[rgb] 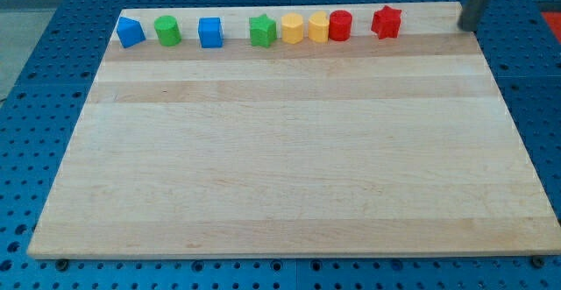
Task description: Point your arm towards the left side of the blue triangle
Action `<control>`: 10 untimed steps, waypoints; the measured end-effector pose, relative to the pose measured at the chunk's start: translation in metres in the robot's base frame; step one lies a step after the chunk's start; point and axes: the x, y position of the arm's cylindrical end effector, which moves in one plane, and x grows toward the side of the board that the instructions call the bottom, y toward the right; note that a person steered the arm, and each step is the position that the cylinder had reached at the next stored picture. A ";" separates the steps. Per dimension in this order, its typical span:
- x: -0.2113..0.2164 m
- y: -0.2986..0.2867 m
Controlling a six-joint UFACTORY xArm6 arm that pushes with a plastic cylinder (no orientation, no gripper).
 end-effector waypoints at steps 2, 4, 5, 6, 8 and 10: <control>0.001 -0.012; 0.012 -0.047; 0.046 -0.148; 0.075 -0.265; 0.102 -0.428; 0.065 -0.564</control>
